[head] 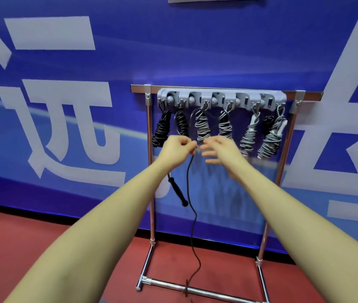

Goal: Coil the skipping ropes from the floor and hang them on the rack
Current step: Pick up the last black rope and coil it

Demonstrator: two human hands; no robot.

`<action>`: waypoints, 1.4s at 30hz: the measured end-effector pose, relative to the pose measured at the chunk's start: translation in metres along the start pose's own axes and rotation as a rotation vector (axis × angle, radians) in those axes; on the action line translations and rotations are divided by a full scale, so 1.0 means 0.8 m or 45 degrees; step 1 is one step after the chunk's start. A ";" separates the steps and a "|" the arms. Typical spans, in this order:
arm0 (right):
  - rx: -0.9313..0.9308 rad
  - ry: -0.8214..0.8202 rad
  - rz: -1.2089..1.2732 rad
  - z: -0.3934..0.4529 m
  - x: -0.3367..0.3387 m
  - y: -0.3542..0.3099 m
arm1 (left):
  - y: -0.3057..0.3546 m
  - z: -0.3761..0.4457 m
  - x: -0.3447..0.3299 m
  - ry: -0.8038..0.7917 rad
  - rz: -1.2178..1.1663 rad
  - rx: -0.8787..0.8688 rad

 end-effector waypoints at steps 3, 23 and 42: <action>-0.029 -0.293 -0.200 -0.014 -0.028 0.037 | 0.031 0.012 0.006 -0.035 -0.094 0.003; -0.065 0.187 0.613 0.023 0.006 -0.037 | -0.060 -0.025 -0.022 -0.221 -0.114 0.015; -0.268 -0.637 -0.004 -0.042 -0.054 0.072 | -0.037 0.012 -0.001 0.255 -0.161 0.360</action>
Point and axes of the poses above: each hand's wrist, its own z-axis towards the middle knuckle, its own x-axis out of the back of the hand, y = z × x, the point moved 4 cm from there along z, towards the middle knuckle, and after that the axes turned 11 degrees about -z, right-handed, at the moved point
